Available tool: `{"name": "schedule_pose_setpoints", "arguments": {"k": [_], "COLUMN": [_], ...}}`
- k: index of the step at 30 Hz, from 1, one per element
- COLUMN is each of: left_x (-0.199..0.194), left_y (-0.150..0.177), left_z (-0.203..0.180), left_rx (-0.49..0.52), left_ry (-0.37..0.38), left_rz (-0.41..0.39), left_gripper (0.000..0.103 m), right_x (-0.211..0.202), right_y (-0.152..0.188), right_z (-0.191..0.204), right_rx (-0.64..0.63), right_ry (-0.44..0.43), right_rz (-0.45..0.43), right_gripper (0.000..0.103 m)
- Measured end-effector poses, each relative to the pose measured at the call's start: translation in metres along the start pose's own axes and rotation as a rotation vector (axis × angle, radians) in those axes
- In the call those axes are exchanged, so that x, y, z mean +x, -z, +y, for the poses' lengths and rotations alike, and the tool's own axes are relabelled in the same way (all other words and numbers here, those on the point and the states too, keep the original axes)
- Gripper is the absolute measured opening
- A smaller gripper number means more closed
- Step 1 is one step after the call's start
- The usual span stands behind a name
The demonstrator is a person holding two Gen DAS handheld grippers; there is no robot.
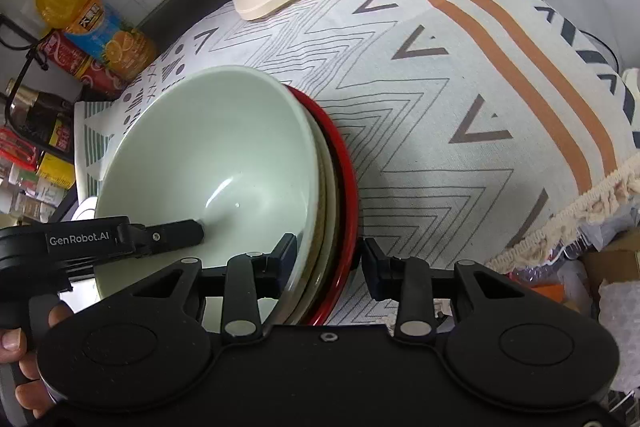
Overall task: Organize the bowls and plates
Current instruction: 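Close both grippers on the red bowl rim and lift the stack, then carry the bowl stack over the plate stack and lower it on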
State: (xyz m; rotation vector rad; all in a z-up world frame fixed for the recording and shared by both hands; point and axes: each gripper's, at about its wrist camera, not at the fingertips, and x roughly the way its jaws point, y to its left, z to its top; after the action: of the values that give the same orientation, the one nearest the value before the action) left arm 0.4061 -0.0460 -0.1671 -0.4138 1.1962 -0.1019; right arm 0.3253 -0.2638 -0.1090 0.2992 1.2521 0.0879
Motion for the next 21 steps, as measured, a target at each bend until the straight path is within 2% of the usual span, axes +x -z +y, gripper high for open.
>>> {"name": "schedule_pose_setpoints", "arguments": {"k": [4,21], "left_x": [0.0,-0.044], "left_y": [0.002,0.006], "left_z": [0.003,0.021], "left_rx": [-0.015,-0.088], "left_ry": [0.013,0.022], "left_rz": [0.01,-0.081], "left_gripper": [0.029,0.029], "right_x": [-0.002,-0.026], "right_y": [0.001,-0.002], "right_z": [-0.004,0.025], "right_rx": [0.01,-0.036], "right_ry": [-0.013,-0.05], "right_rz": [-0.015,-0.073], "right_gripper": [0.035,0.035]}}
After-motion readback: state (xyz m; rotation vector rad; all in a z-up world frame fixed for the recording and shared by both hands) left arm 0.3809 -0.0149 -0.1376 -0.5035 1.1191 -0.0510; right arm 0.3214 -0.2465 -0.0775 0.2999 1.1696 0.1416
